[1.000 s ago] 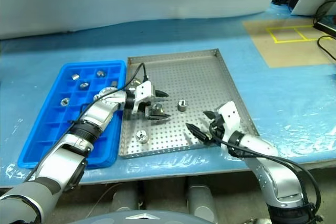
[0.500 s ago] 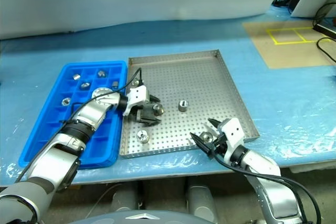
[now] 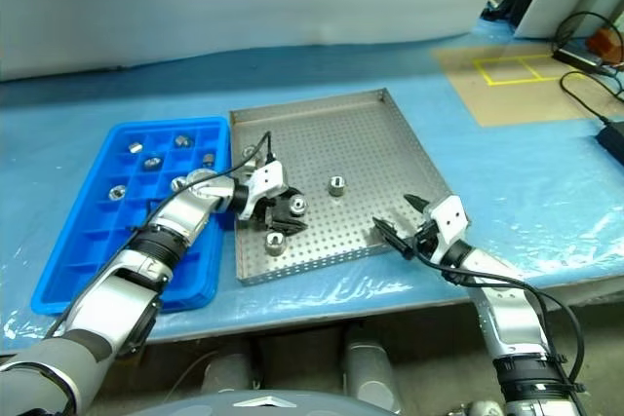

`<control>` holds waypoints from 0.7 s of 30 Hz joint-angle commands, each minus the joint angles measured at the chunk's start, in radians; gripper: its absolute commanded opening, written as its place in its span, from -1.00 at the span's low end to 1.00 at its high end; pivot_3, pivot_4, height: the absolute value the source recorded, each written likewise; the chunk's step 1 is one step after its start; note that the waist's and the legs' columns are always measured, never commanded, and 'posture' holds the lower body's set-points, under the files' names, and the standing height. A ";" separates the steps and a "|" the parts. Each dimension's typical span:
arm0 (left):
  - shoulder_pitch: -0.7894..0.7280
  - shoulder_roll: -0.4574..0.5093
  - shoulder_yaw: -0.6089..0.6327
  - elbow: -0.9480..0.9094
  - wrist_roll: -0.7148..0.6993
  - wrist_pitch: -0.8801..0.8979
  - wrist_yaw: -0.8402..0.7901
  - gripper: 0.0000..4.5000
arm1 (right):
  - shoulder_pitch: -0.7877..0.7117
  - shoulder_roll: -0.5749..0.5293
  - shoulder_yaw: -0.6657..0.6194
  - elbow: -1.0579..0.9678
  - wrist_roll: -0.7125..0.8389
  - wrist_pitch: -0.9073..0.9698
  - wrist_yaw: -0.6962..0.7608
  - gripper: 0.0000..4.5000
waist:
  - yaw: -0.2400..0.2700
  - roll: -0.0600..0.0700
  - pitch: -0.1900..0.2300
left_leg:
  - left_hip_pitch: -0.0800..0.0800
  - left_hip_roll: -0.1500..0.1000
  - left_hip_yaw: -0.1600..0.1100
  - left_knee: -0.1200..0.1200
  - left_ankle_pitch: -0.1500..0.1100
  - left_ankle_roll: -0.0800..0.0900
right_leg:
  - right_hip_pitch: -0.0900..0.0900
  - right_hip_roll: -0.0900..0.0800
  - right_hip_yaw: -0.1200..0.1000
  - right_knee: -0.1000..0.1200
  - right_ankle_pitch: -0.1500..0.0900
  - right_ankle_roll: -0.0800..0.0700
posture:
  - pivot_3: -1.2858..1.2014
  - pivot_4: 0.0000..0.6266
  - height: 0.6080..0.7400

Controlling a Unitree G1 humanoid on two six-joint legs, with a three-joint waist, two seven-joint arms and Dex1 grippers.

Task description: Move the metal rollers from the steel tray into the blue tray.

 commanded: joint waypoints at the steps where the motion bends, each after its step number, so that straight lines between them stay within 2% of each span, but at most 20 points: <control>1: -0.010 -0.002 0.013 -0.006 0.007 -0.016 0.036 0.14 | 0.020 0.002 0.040 0.215 -0.112 -0.032 -0.010 1.00 | -0.010 -0.006 -0.003 | 0.000 -0.002 0.000 0.001 -0.001 0.002 | 0.001 -0.003 -0.001 -0.001 0.000 0.000 | -0.28 -0.52 1.00; 2: -0.008 -0.001 0.011 -0.007 0.005 -0.021 0.033 0.14 | 0.011 0.005 0.044 0.243 -0.116 -0.052 -0.008 1.00 | -0.012 -0.008 -0.004 | 0.002 -0.004 0.001 0.002 -0.003 0.005 | 0.002 -0.006 -0.002 -0.001 0.000 0.000 | -0.28 -0.52 1.00; 5: -0.002 0.000 0.009 -0.016 0.003 -0.025 0.032 -0.12 | -0.011 0.013 0.052 0.310 -0.124 -0.098 -0.003 1.00 | -0.020 -0.005 -0.003 | 0.013 -0.014 -0.002 0.001 -0.008 0.013 | 0.008 -0.014 -0.007 -0.011 0.000 0.001 | -0.28 -0.52 1.00; 6: 0.001 0.000 0.010 -0.020 0.007 -0.032 0.042 -0.16 | -0.008 0.011 0.052 0.296 -0.121 -0.095 -0.002 1.00 | -0.025 -0.001 -0.003 | 0.016 -0.014 -0.008 -0.001 -0.010 0.015 | 0.014 -0.015 -0.019 -0.023 -0.001 0.001 | -0.28 -0.52 1.00; 9: 0.006 -0.001 0.010 -0.028 0.007 -0.033 0.054 -0.16 | 0.006 0.006 0.050 0.246 -0.114 -0.077 -0.002 1.00 | -0.037 0.009 0.003 | 0.020 -0.009 -0.023 -0.011 -0.012 0.019 | 0.038 -0.031 -0.067 -0.061 -0.001 0.001 | -0.28 -0.52 1.00; 12: 0.011 0.001 0.009 -0.039 -0.002 -0.032 0.039 -0.16 | 0.014 0.004 0.050 0.226 -0.113 -0.067 0.000 1.00 | -0.045 0.009 0.003 | 0.024 -0.008 -0.023 -0.014 -0.014 0.021 | 0.046 -0.041 -0.082 -0.067 -0.001 0.001 | -0.28 -0.52 1.00; 16: 0.007 -0.006 0.026 -0.043 -0.007 -0.044 0.069 -0.16 | 0.017 0.001 0.050 0.215 -0.115 -0.056 -0.001 1.00 | -0.066 0.005 0.000 | 0.022 -0.016 -0.023 -0.020 -0.018 0.020 | 0.046 -0.050 -0.082 -0.067 -0.001 0.001 | -0.28 -0.52 1.00; 19: 0.011 -0.010 0.041 -0.068 -0.027 -0.025 0.072 -0.16 | 0.022 -0.001 0.053 0.203 -0.113 -0.045 0.002 1.00 | -0.074 -0.004 -0.009 | 0.007 -0.018 -0.020 -0.022 -0.018 0.021 | 0.032 -0.050 -0.066 -0.061 0.000 0.000 | -0.27 -0.52 1.00; 21: 0.029 -0.010 0.049 -0.109 -0.050 -0.005 0.059 -0.16 | 0.026 -0.002 0.055 0.196 -0.106 -0.037 0.013 1.00 | -0.080 -0.011 -0.013 | 0.004 -0.021 -0.017 -0.021 -0.021 0.024 | 0.025 -0.049 -0.055 -0.051 0.007 -0.012 | -0.27 -0.52 1.00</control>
